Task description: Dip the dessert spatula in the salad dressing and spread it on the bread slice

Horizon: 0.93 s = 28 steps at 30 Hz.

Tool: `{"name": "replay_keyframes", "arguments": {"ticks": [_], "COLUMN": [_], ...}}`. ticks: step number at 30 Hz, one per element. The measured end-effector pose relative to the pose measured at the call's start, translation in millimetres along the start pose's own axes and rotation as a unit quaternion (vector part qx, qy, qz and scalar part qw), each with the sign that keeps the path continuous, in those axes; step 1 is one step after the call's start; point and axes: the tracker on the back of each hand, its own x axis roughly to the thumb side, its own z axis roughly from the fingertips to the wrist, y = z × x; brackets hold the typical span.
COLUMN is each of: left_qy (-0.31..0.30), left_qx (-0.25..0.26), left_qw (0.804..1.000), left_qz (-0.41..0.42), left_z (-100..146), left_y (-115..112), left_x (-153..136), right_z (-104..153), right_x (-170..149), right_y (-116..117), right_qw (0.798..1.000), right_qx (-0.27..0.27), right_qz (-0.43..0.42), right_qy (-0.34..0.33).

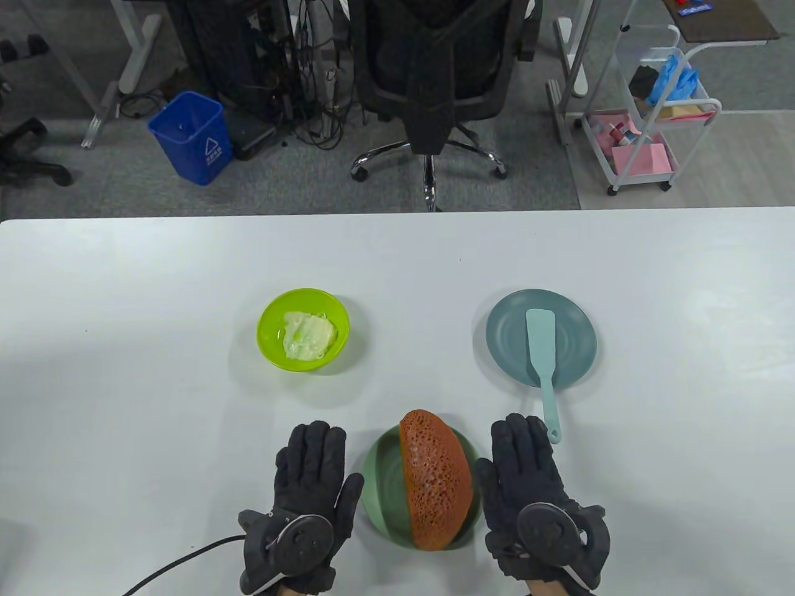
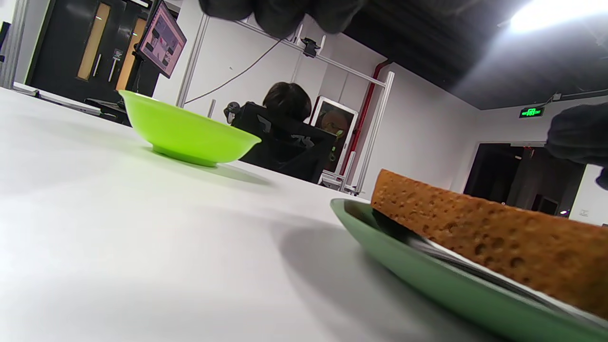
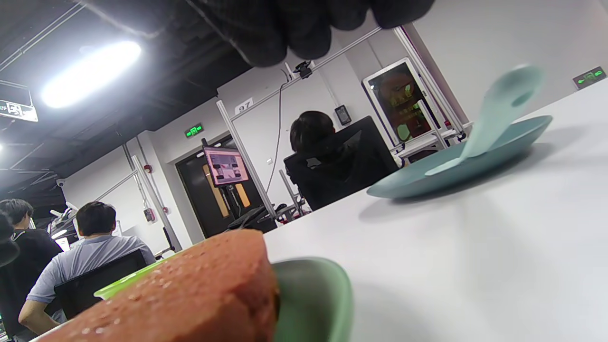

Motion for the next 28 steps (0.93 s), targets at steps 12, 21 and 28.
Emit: {"name": "replay_keyframes", "arguments": {"ticks": [12, 21, 28], "left_qy": [0.003, 0.007, 0.004], "left_qx": [-0.007, -0.009, -0.009], "left_qw": [1.000, 1.000, 1.000], "left_qz": [0.002, 0.005, 0.005], "left_z": [-1.7, -1.6, -1.4], "left_y": [-1.3, -1.4, -1.7], "left_x": [-0.2, -1.1, -1.1], "right_z": [-2.5, -3.1, -2.1], "right_x": [-1.4, -2.0, -1.8], "right_y": [1.2, 2.1, 2.3], "right_qw": [1.000, 1.000, 1.000], "right_qx": [0.007, 0.008, 0.007], "right_qz": [-0.009, -0.014, -0.008], "right_qy": [0.005, 0.006, 0.006]}}
